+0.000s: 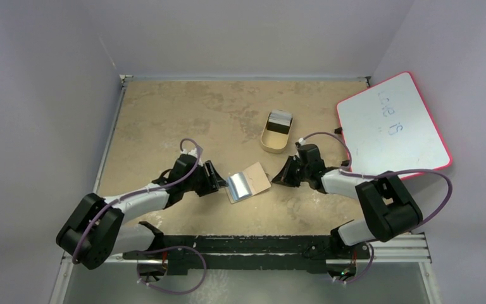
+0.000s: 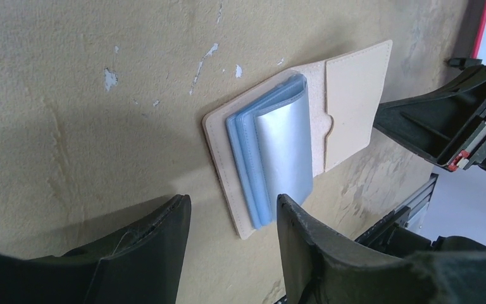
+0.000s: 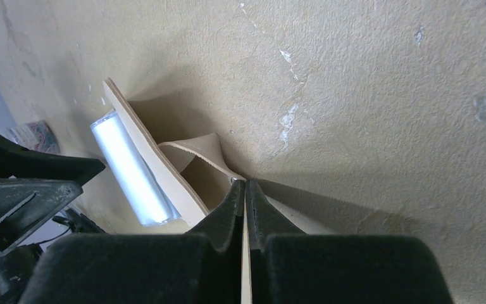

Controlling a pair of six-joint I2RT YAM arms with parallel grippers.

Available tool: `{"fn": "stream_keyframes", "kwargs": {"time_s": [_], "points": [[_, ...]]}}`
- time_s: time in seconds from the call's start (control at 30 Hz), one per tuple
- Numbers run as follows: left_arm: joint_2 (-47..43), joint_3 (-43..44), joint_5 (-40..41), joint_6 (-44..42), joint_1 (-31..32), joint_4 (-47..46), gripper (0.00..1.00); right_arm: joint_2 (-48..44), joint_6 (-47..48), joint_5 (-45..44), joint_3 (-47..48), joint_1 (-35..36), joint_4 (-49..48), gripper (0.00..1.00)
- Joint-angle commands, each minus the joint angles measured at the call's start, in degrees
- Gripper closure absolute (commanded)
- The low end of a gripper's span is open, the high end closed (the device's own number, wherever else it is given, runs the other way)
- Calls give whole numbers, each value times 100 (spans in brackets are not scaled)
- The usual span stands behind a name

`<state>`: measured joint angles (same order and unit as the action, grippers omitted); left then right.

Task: Put the credit cards into the card holder
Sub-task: Open the card holder at the center of the board.

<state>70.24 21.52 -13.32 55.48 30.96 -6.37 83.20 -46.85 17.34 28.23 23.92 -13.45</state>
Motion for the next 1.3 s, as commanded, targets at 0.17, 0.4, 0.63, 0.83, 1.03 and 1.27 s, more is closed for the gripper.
{"fn": "stream_keyframes", "kwargs": {"time_s": [0.17, 0.4, 0.63, 0.83, 1.03, 1.27], "points": [[593, 24, -87, 248, 86, -1134, 51, -385, 410, -691, 201, -19, 573, 89], [679, 258, 71, 130, 92, -977, 55, -1285, 929, -854, 953, -10, 1630, 61], [738, 350, 12, 203, 94, -1025, 57, -1475, 994, -1108, 1509, 876, 1855, 56], [375, 430, 43, 222, 94, -643, 58, -727, 1083, -1312, 1745, 1635, 1487, 52], [99, 369, 439, 184, 94, -212, 58, 185, 1324, -1842, 1969, 1756, 1479, 59], [187, 57, -289, 739, 94, -1168, 52, 1099, 1104, -2282, 1743, 1750, 1453, 71]]}}
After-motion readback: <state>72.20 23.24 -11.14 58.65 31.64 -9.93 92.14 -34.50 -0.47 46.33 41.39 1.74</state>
